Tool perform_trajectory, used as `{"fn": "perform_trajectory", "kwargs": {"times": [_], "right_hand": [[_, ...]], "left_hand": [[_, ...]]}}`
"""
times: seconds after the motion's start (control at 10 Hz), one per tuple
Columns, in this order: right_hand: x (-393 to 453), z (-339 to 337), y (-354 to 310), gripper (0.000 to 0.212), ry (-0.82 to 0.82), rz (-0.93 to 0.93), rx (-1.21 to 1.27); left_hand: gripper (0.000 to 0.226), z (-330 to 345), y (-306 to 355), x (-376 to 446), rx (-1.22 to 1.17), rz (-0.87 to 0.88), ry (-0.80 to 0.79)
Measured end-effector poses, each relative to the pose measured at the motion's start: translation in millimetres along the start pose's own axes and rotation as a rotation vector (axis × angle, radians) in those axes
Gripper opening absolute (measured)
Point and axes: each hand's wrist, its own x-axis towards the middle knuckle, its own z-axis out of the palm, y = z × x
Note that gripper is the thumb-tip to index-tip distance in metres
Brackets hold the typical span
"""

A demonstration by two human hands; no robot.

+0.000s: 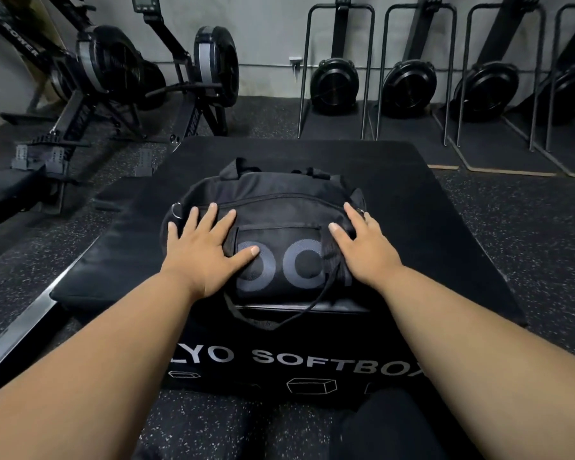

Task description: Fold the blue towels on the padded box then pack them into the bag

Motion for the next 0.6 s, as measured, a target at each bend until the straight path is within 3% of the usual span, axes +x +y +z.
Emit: {"fn": "perform_trajectory", "kwargs": {"times": [0.3, 0.5, 0.6], "right_hand": [[3.2, -16.3, -14.3, 0.075, -0.172, 0.075, -0.158], [-38.9, -33.1, -29.3, 0.074, -0.002, -0.004, -0.240], [-55.8, -28.2, -44.4, 0.070, 0.106, -0.163, -0.252]], "left_hand": [[0.097, -12.0, -1.3, 2.3, -0.139, -0.083, -0.220], [0.086, -31.3, 11.8, -30.9, -0.156, -0.047, -0.079], [0.076, -34.2, 16.3, -42.9, -0.166, 0.009, 0.006]]}}
